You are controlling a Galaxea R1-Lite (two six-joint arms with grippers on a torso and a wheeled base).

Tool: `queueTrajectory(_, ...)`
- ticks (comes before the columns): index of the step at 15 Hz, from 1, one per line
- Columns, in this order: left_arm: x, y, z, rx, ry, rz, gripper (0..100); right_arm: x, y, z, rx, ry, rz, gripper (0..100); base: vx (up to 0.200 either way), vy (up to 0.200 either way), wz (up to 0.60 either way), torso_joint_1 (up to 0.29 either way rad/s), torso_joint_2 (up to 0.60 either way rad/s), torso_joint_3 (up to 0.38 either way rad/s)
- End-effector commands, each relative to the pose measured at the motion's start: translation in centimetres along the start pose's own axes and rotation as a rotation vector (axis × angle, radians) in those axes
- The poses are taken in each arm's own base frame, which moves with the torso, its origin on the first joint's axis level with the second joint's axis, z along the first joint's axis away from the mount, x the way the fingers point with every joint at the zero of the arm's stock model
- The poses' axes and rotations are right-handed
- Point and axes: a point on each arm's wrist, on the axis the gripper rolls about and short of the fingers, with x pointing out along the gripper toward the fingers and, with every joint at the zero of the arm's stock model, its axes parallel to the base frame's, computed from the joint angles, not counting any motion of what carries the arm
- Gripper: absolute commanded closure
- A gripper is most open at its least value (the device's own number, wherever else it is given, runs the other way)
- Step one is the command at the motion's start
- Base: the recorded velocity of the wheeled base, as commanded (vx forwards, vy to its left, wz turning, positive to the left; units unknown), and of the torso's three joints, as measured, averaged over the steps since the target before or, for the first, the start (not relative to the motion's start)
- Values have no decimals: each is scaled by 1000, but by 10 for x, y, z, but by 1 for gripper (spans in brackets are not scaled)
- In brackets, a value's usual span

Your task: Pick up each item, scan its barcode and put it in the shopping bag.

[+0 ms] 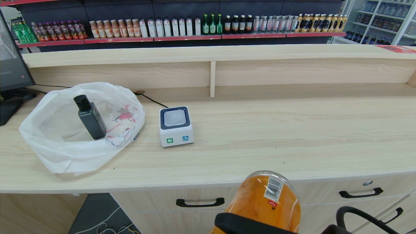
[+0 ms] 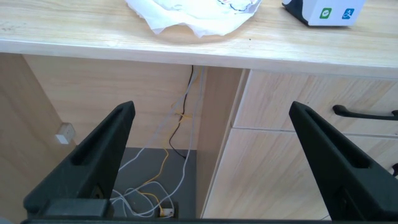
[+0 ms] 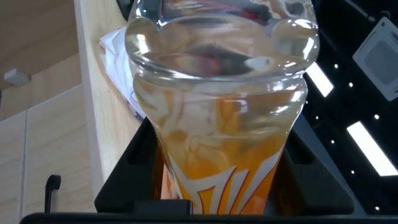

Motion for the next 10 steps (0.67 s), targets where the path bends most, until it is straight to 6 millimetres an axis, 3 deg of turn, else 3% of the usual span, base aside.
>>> queueTrajectory(1, 0, 0, 0, 0, 0, 1, 0, 0, -8, -4, 16, 18, -35, 100, 0, 0, 0, 0, 0, 0)
queueTrajectory(3, 0, 0, 0, 0, 0, 1, 0, -3, -29, -15, 99, 58, -124, 100, 0, 0, 0, 0, 0, 0)
queueTrajectory(8, 0, 0, 0, 0, 0, 1, 0, -19, -38, -48, 330, 184, -186, 100, 0, 0, 0, 0, 0, 0)
queueTrajectory(10, 0, 0, 0, 0, 0, 1, 0, -15, -55, -65, 358, 232, -287, 100, 0, 0, 0, 0, 0, 0)
